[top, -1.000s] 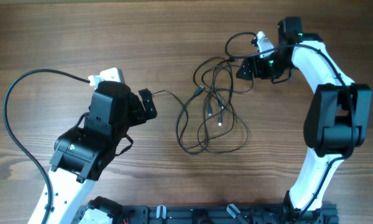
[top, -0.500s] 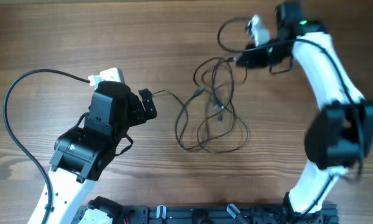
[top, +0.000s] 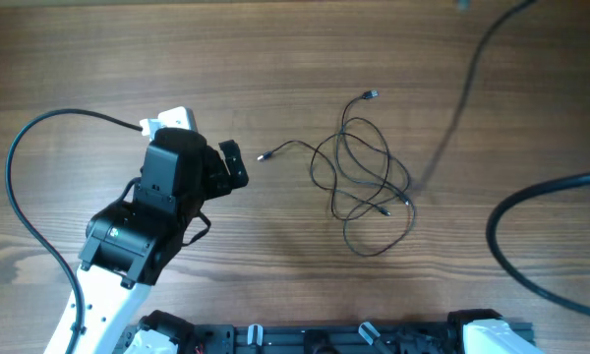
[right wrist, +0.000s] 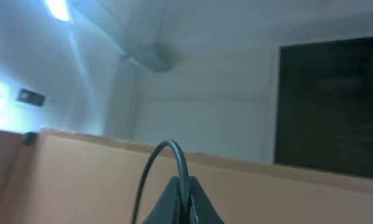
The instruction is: Untangle cables
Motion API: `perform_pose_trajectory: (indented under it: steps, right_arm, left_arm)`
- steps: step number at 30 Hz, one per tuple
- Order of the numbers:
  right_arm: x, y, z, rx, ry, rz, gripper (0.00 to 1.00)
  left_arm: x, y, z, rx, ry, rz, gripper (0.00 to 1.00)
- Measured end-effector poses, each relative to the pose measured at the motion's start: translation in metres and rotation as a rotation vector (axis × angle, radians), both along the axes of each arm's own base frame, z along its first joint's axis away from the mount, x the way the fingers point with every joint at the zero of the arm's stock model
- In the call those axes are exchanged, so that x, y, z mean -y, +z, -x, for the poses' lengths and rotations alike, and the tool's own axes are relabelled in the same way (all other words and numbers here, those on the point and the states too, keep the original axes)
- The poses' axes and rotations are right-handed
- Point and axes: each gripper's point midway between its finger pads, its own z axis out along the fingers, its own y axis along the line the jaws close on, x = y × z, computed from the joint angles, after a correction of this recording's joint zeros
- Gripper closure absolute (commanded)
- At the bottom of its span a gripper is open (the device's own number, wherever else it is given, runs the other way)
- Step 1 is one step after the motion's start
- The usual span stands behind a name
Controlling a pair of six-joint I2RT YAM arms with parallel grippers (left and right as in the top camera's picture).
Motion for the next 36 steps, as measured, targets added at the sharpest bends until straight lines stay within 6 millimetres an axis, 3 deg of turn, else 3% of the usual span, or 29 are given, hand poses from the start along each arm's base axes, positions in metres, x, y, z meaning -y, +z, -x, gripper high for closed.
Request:
perform_pose_trajectory:
  steps: [3,5,9,13,15,17,22,27,31,36]
  right_arm:
    - [0.017,0.004,-0.013,0.031,-0.133,-0.015,0.96]
    - [0.04,-0.007,-0.031,-0.022,-0.307,-0.024,0.96]
    - [0.125,-0.06,-0.076,-0.261,-0.833,-0.026,0.96]
    - [0.228,-0.128,-0.095,-0.529,-1.198,-0.064,0.96]
    - [0.277,-0.155,-0.087,-0.617,-1.31,-0.155,0.96]
    - [0.32,-0.177,-0.067,-0.679,-1.402,-0.27,0.96]
    - [0.391,-0.202,-0.007,-0.704,-1.529,-0.526,0.96]
    - [0.432,-0.196,0.036,-0.598,-1.49,-0.704,0.96]
    - [0.447,-0.184,0.058,-0.513,-1.498,-0.751,0.96]
    - [0.452,-0.178,0.072,-0.462,-1.544,-0.778,0.96]
  left_arm:
    - [0.0,0.0,0.0,0.001,0.0,0.0,0.0]
    - [0.0,0.0,0.0,0.001,-0.001,0.001,0.0]
    - [0.0,0.0,0.0,0.001,-0.001,0.0,0.0]
    - [0.0,0.0,0.0,0.001,0.0,0.001,0.0]
    - [0.0,0.0,0.0,0.001,0.0,0.0,0.0]
    - [0.0,0.0,0.0,0.001,-0.001,0.0,0.0]
    - [0.0,0.0,0.0,0.001,-0.001,0.001,0.0]
    - [0.0,0.0,0.0,0.001,0.0,0.0,0.0]
    - [0.0,0.0,0.0,0.001,0.0,0.0,0.0]
    - [0.0,0.0,0.0,0.001,-0.001,0.0,0.0]
